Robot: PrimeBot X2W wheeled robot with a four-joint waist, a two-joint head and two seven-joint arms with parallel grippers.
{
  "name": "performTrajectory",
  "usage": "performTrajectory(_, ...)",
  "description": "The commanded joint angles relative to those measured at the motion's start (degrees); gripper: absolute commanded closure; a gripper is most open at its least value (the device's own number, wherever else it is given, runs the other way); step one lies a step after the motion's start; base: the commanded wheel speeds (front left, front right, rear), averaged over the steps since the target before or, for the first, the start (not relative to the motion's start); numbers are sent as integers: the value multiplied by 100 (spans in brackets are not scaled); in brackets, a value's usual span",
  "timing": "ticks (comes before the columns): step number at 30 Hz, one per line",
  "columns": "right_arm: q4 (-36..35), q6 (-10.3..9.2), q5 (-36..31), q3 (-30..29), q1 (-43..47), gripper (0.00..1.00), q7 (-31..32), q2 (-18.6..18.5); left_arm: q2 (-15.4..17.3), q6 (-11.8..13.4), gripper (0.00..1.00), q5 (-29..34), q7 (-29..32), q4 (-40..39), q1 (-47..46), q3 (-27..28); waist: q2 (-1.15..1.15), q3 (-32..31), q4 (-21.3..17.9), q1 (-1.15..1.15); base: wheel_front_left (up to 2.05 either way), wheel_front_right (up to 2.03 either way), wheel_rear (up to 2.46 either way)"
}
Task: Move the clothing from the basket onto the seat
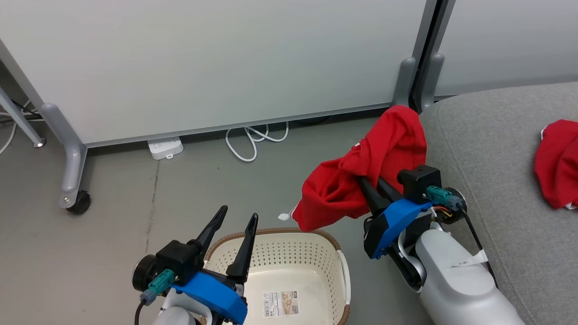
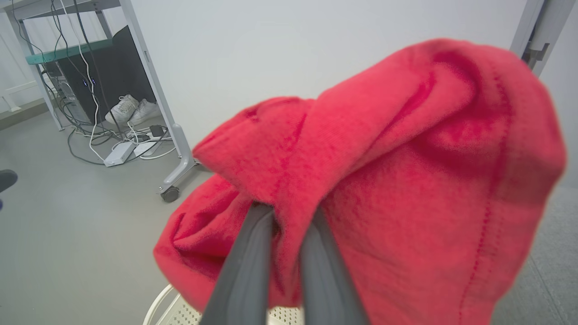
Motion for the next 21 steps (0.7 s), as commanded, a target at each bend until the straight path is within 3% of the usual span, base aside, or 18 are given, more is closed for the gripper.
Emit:
performTrajectory(1,-36,1,-33,-18,52,100,-18,-9,-15,-28,0,43,-16,-27,65,57,0,-2,1,0,0,0,0)
performTrajectory(21,-137,1,-40,-52,114,100,76,-10,-125,-46,0,151,-16,-21,257,220,0,40,-235,0,0,0,0)
